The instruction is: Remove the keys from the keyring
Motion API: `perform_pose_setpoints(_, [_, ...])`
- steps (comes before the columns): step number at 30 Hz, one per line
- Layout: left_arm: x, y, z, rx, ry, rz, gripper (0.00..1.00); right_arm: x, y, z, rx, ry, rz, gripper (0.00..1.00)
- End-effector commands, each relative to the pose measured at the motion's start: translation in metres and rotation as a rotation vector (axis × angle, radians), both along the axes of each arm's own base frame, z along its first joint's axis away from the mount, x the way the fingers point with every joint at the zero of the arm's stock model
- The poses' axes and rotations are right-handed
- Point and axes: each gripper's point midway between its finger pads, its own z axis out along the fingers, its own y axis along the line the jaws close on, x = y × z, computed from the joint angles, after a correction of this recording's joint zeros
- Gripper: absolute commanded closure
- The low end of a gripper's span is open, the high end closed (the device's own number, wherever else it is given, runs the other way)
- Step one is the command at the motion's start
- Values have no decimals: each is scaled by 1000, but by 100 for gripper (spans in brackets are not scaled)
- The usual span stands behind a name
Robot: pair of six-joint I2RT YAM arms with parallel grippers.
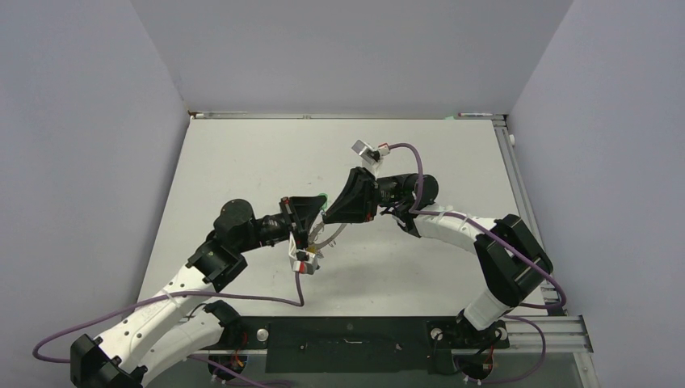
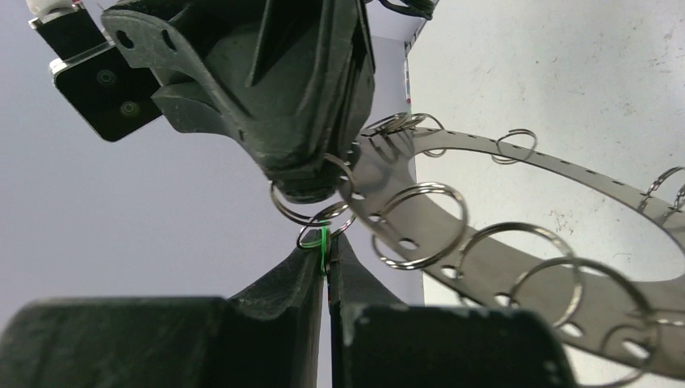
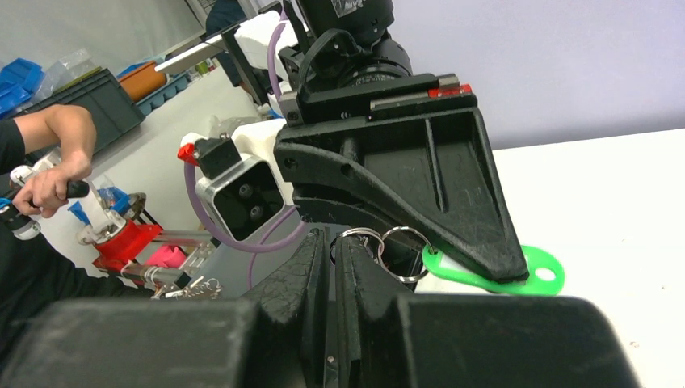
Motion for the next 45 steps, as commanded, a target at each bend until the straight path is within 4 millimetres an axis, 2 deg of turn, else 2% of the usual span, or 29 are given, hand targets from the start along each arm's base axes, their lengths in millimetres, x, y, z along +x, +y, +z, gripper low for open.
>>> perform_pose_setpoints(1, [10,13,15,5,10,87,100,-15,-5,12,52,-126,29,95])
perform_pose_setpoints(3, [8,13,19,10,-11,79,100,-9,-3,7,30,-115,17,95])
perform_pose_setpoints(4, [7,14,13,37,-2,76,100,-5,-2,4,8,-99,11,95])
perform_pose_setpoints(7, [3,14,13,67,-19,58,100,5,3,-3,-40,-73,0,95])
perform_pose_setpoints(13, [4,16,19,106,-23,65,100,20,12,-25,-152,-33,-12,95])
perform_pose_setpoints(15, [2,16,17,131,-9,59,100,30,16,-34,-195,-37,-35,95])
perform_pose_setpoints(19, [-2,19,0,200,26,52,100,54,19,-48,-289,-161,-101,95])
perform_pose_setpoints(20, [-3,21,-6,218,41,54,100,59,18,-47,-302,-187,-116,93])
perform_pose_setpoints(23, [-2,24,-16,256,92,70,100,75,10,-40,-303,-200,-162,79])
perform_pose_setpoints(27, [2,29,-27,300,185,120,100,92,-2,-35,-293,-200,-216,56])
perform_pose_setpoints(30, [6,32,-33,319,249,159,100,103,-13,-34,-289,-199,-252,44])
perform_pose_setpoints(33, [9,34,-40,334,329,208,100,113,-25,-33,-292,-220,-301,37])
perform_pose_setpoints(39, [9,38,-55,376,464,259,100,122,-40,-45,-336,-237,-354,24])
perform_pose_setpoints(45, [14,39,-62,343,491,302,100,111,-42,-62,-313,-271,-339,22])
